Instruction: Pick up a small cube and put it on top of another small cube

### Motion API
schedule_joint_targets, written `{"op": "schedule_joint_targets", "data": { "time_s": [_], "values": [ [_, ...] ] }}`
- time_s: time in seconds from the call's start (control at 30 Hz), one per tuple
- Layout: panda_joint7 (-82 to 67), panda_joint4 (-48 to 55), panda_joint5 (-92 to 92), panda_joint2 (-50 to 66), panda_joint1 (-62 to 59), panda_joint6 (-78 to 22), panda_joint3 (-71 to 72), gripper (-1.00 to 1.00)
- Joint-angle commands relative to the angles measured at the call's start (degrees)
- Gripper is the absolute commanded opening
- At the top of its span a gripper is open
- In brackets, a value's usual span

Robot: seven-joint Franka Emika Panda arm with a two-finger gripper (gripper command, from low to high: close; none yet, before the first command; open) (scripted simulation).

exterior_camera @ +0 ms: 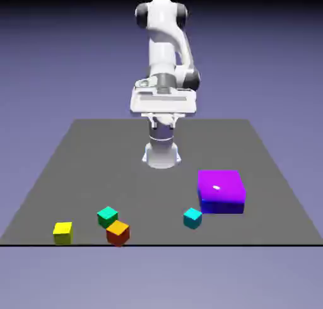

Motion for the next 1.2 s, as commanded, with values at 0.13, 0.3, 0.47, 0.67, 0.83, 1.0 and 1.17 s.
{"op": "schedule_joint_targets", "data": {
  "time_s": [0.13,0.3,0.47,0.67,0.83,1.0,1.17],
  "values": [
    [-12.5,0.7,11.1,6.4,3.2,-8.3,-3.6,0.00],
    [-24.9,1.7,22.1,12.5,5.4,-16.5,-6.8,0.00],
    [-37.4,2.6,33.1,18.6,7.7,-24.8,-10.0,0.00],
    [-52.3,3.8,46.4,25.9,10.4,-34.7,-13.8,0.00],
    [-64.8,4.7,57.4,32.0,12.7,-43.0,-17.0,0.00],
    [-77.2,5.7,68.4,38.1,15.0,-51.2,-20.2,0.00],
    [-89.7,6.6,79.4,44.2,17.3,-59.5,-23.4,0.00]
  ]
}}
